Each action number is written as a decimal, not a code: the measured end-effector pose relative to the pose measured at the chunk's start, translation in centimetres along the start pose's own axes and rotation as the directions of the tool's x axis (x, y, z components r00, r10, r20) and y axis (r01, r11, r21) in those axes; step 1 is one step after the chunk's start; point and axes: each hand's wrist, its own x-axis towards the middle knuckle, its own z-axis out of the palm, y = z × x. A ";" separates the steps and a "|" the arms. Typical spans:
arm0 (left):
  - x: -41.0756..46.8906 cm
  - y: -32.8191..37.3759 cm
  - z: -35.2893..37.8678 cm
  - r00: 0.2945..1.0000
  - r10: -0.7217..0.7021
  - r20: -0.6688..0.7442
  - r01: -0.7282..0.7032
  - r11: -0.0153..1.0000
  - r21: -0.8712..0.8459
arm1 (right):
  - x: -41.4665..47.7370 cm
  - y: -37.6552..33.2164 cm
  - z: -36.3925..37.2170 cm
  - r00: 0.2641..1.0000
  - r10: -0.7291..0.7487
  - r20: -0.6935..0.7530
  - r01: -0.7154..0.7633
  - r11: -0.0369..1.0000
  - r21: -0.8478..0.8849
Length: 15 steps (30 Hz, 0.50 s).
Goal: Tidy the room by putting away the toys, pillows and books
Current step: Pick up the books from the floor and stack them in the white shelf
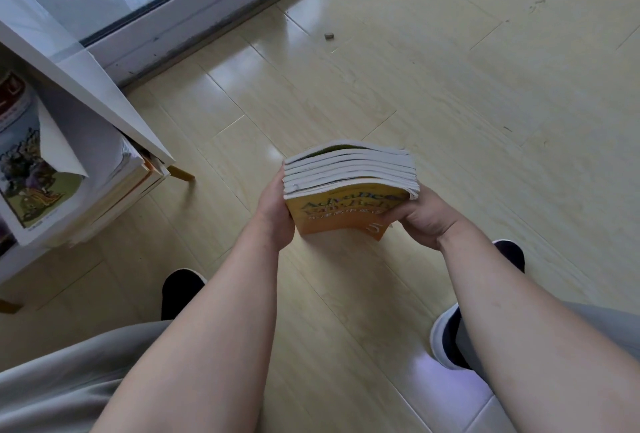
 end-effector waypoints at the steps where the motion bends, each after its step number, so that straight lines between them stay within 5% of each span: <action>1: 0.2 -0.1 -0.2 1.000 0.002 0.007 -0.002 1.000 -0.001 | -0.1 -0.1 0.0 1.000 -0.005 0.000 0.005 1.000 -0.001; 15: -1.0 2.0 0.6 0.995 -0.085 -0.054 0.084 0.996 -0.014 | -0.2 -1.0 2.2 0.960 0.001 -0.281 0.056 0.979 0.195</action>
